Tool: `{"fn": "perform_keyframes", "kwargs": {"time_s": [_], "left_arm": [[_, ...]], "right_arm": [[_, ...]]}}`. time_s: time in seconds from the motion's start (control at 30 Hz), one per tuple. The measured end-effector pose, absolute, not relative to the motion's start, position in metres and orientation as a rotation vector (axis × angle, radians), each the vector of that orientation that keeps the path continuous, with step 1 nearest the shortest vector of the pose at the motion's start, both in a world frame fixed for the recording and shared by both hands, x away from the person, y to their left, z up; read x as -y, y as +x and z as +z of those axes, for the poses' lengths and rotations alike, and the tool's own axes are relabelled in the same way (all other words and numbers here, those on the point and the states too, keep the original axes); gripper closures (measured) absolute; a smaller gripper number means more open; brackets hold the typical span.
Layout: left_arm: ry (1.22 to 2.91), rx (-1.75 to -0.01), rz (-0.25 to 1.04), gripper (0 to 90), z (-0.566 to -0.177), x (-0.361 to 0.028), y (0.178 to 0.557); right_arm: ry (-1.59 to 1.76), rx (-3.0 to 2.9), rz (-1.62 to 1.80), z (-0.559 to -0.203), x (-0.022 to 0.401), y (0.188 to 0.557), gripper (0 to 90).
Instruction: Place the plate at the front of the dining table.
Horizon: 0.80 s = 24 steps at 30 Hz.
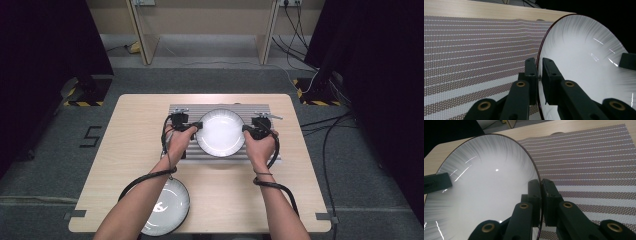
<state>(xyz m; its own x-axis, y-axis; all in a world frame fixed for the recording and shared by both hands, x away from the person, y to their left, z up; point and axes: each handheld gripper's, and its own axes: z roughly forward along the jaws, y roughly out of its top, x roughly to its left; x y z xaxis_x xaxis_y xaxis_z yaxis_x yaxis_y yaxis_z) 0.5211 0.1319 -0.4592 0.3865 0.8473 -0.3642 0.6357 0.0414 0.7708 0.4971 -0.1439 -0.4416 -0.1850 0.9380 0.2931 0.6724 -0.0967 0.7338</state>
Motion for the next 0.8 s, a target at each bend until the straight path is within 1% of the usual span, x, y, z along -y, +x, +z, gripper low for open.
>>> {"fn": "perform_keyframes", "kwargs": {"time_s": [0.8], "left_arm": [[1.672, -1.313, 0.293, 82.7, -0.468, -0.127, 0.526]], "right_arm": [[1.709, -1.851, 1.179, -0.452, 0.148, 0.501, 86.0]]}}
